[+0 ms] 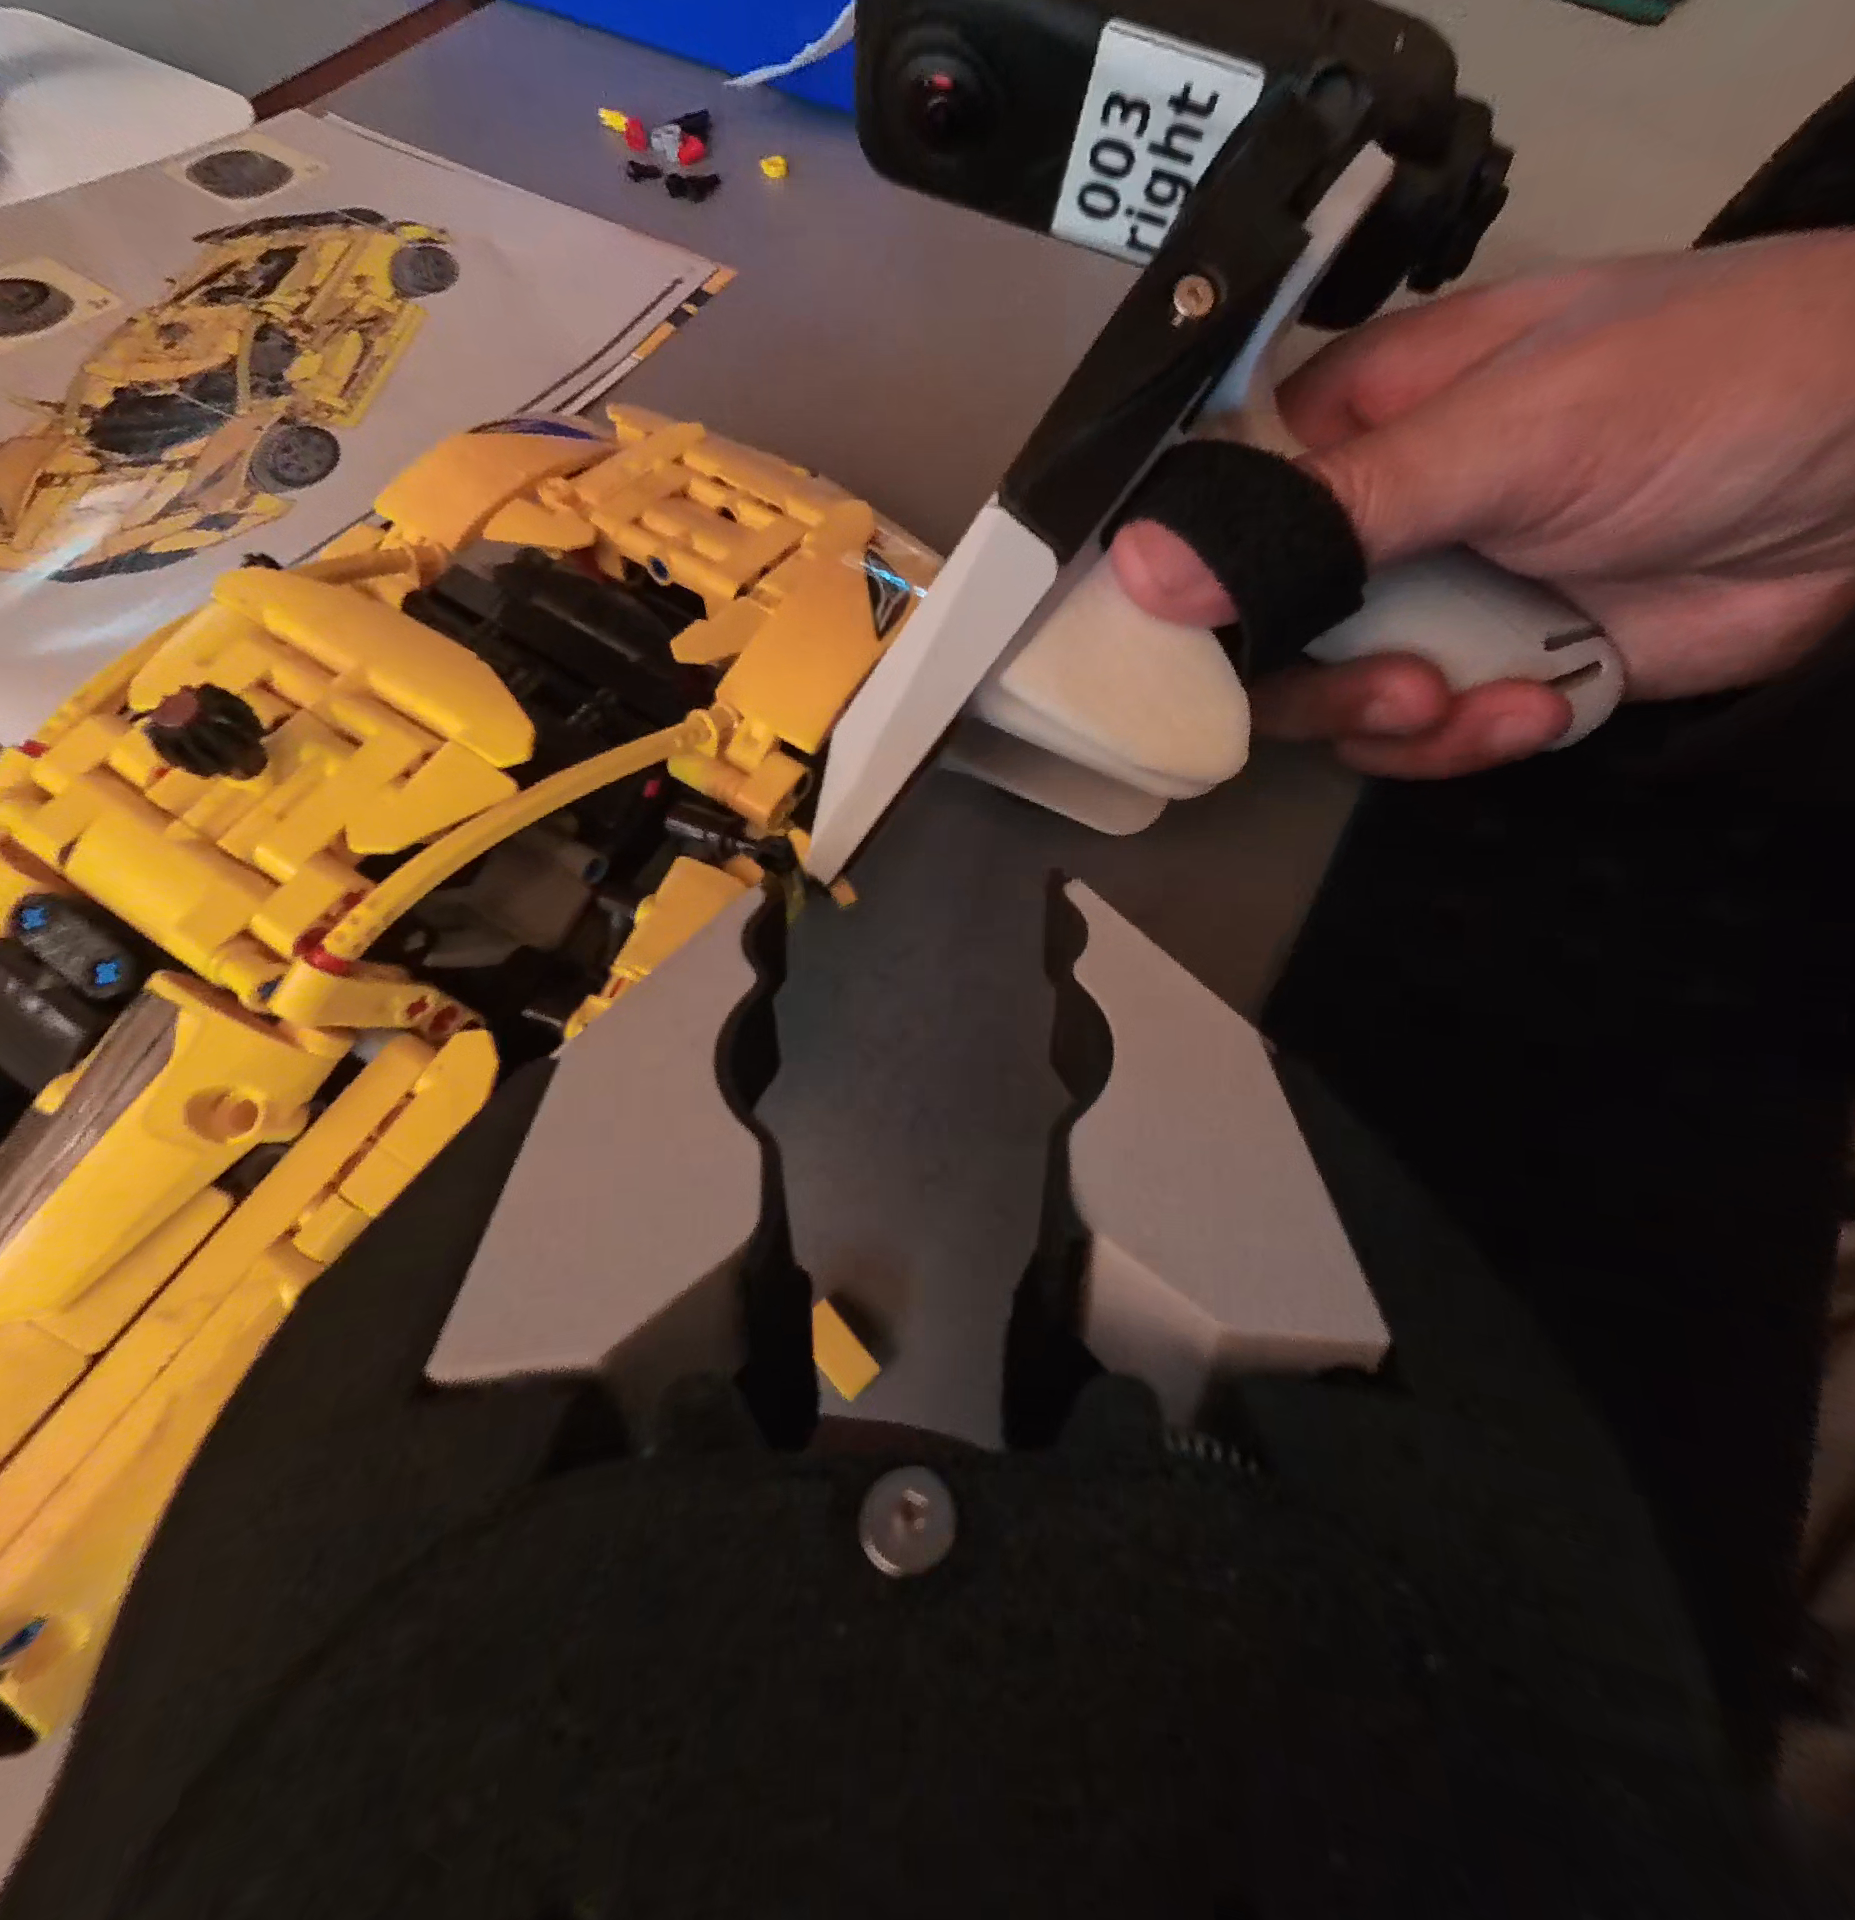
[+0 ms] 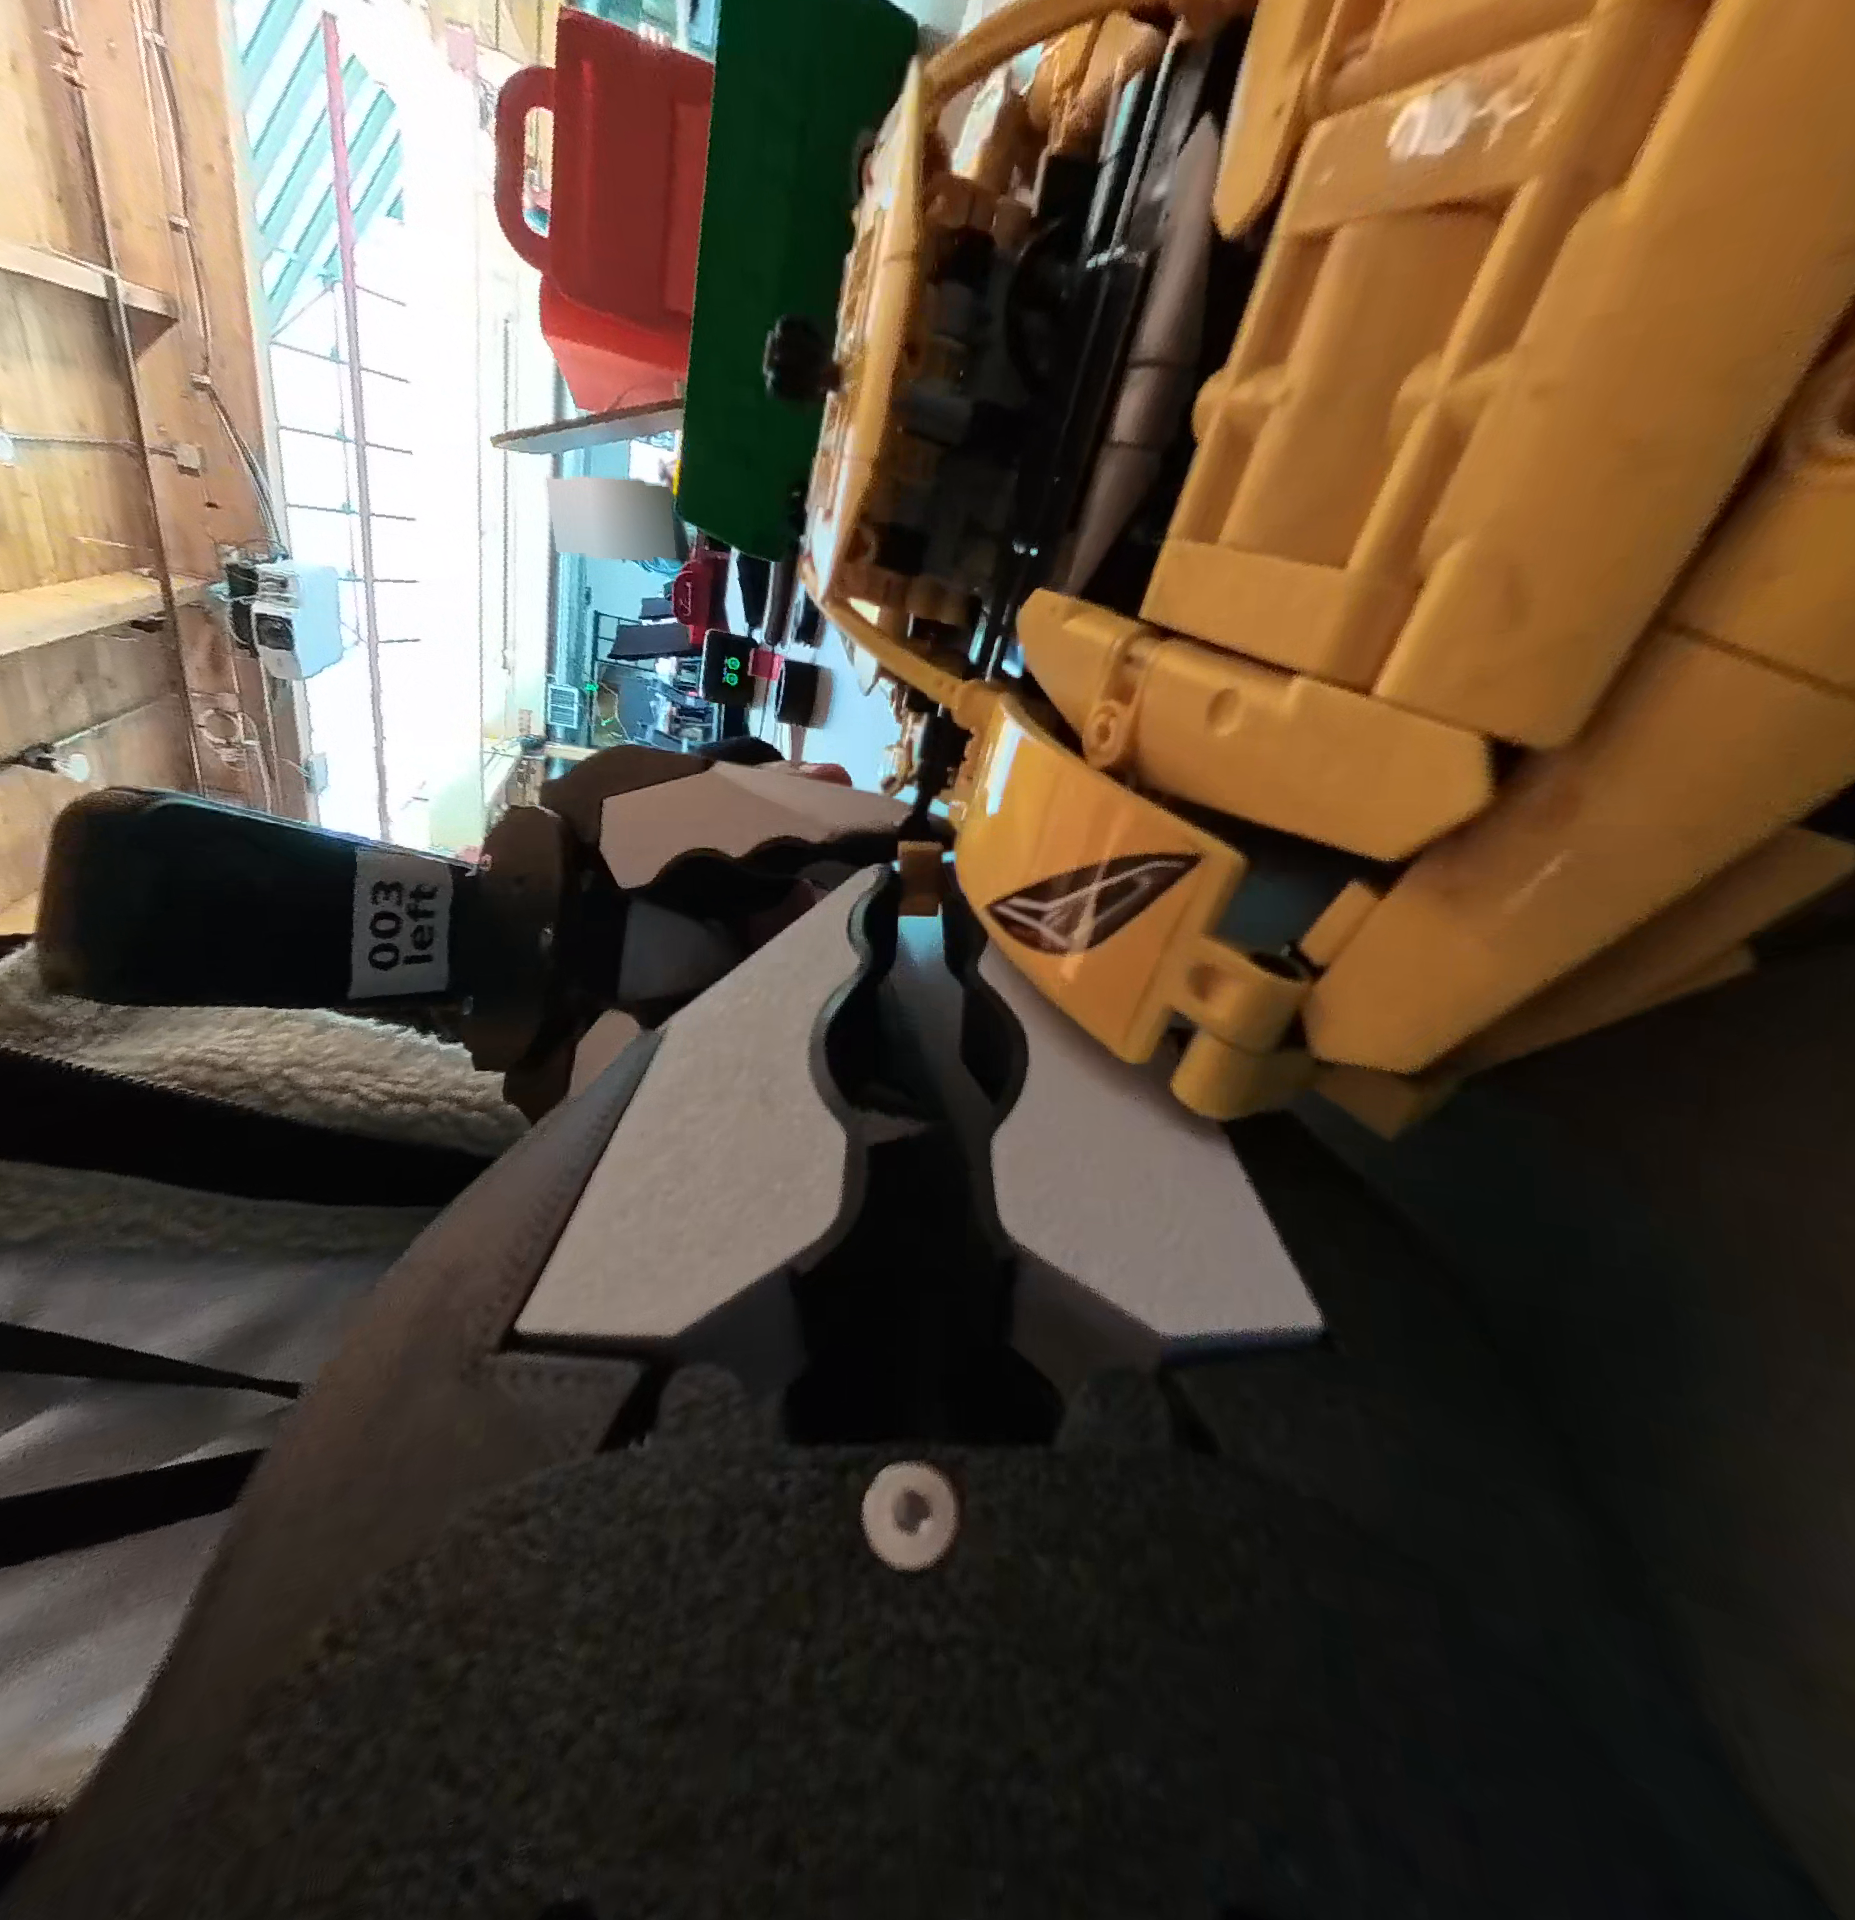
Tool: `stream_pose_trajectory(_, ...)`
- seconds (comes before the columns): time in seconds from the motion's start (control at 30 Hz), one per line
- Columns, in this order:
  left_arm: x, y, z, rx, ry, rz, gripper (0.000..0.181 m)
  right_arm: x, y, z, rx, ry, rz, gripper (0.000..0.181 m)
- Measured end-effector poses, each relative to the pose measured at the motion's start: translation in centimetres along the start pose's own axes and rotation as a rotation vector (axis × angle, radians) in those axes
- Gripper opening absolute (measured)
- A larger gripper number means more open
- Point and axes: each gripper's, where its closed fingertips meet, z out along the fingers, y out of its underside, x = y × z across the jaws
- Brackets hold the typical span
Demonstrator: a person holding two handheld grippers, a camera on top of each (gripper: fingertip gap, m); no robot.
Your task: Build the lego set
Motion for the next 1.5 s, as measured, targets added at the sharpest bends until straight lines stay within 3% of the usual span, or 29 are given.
stream_pose_trajectory(0.67,0.0,0.4,-0.4,-0.012,0.055,0.024,0.047,-0.5,0.1,-0.6,-0.045,-0.103,0.101,0.008)
stream_pose_trajectory(0.8,0.8,-0.5,-1.2,0.043,0.098,0.065,0.026,-1.8,1.4,-0.5,-0.141,-0.179,0.108,0.007)
stream_pose_trajectory(1.0,3.6,-1.8,-4.0,0.145,0.302,0.337,0.034,-4.5,5.1,-2.0,-0.416,-0.325,0.105,0.008)
stream_pose_trajectory(1.13,5.3,-1.8,-4.7,0.158,0.429,0.435,0.033,-5.9,5.9,-2.4,-0.505,-0.387,0.078,0.008)
stream_pose_trajectory(1.3,5.2,-2.6,-5.0,0.221,0.412,0.445,0.019,-6.2,5.7,-2.1,-0.458,-0.36,0.078,0.008)
stream_pose_trajectory(1.5,2.8,-3.6,-4.3,0.271,0.247,0.335,0.016,-5.8,3.1,-1.6,-0.146,-0.328,0.083,0.008)
